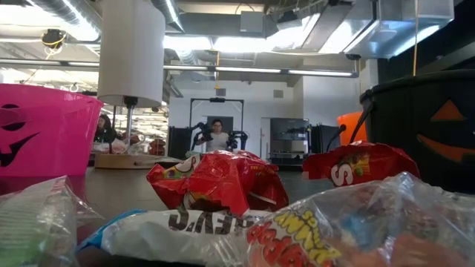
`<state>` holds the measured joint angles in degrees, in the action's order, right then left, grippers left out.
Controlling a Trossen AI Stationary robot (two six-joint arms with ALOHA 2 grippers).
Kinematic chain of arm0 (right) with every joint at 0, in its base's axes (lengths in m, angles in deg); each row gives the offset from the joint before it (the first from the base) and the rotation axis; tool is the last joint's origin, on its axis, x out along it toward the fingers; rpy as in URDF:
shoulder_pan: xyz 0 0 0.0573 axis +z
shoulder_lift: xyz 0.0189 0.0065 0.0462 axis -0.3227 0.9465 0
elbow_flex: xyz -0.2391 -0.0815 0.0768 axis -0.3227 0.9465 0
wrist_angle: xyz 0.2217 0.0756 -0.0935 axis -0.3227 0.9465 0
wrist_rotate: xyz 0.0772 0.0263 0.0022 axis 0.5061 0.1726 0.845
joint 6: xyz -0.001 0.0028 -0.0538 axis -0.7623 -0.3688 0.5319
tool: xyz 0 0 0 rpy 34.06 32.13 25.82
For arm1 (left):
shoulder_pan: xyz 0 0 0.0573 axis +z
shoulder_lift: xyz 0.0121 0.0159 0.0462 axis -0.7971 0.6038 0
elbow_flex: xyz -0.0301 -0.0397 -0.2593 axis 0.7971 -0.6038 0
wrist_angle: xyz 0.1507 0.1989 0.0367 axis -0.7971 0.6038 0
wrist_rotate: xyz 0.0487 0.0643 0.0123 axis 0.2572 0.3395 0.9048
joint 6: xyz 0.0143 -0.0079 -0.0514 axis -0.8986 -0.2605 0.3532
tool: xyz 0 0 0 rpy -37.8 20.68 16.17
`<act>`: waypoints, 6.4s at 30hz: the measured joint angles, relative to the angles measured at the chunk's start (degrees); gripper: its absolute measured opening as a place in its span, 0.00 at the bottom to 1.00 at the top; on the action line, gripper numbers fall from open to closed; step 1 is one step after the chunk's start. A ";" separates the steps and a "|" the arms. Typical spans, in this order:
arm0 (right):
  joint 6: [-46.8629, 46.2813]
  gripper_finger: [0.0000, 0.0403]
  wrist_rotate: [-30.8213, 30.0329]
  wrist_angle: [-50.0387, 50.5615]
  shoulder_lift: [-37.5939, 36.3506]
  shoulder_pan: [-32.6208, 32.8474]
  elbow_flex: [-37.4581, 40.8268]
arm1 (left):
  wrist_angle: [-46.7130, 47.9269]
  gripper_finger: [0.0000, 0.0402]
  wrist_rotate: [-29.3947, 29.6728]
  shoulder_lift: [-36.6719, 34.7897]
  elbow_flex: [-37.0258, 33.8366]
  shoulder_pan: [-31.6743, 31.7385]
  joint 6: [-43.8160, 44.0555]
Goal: Sort candy
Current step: Put the red candy into the orange bucket
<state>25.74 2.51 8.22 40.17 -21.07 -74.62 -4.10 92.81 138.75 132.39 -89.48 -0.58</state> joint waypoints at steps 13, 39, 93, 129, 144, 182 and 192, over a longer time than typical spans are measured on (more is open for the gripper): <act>2.14 0.41 -1.47 3.92 15.46 5.77 0.02 | -0.78 0.39 -1.75 0.00 0.00 0.00 -0.04; 3.85 0.41 -1.90 1.54 45.73 8.66 0.07 | -0.88 0.39 -2.95 0.00 0.00 0.02 -0.13; 7.89 0.18 -1.39 3.98 47.21 9.07 -8.92 | -0.71 0.39 -2.97 0.00 0.00 0.02 -0.13; 7.46 0.14 -8.86 -2.02 55.53 8.96 -8.90 | -0.23 0.39 -3.02 0.04 -0.04 -0.02 0.96; 8.06 0.12 -12.04 1.03 45.03 8.96 -8.83 | 0.58 0.39 -2.99 0.04 -0.04 -0.02 1.21; 0.68 0.12 -37.15 51.25 6.08 -16.98 -8.85 | 1.24 0.39 -3.43 4.57 -0.04 1.53 1.51; 2.09 0.12 -29.58 53.94 6.18 -30.23 -8.85 | 1.21 0.39 -3.43 4.57 -0.04 1.51 1.67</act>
<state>27.84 -27.06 62.16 46.35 -51.30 -83.47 -2.89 89.38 143.32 132.34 -87.97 1.10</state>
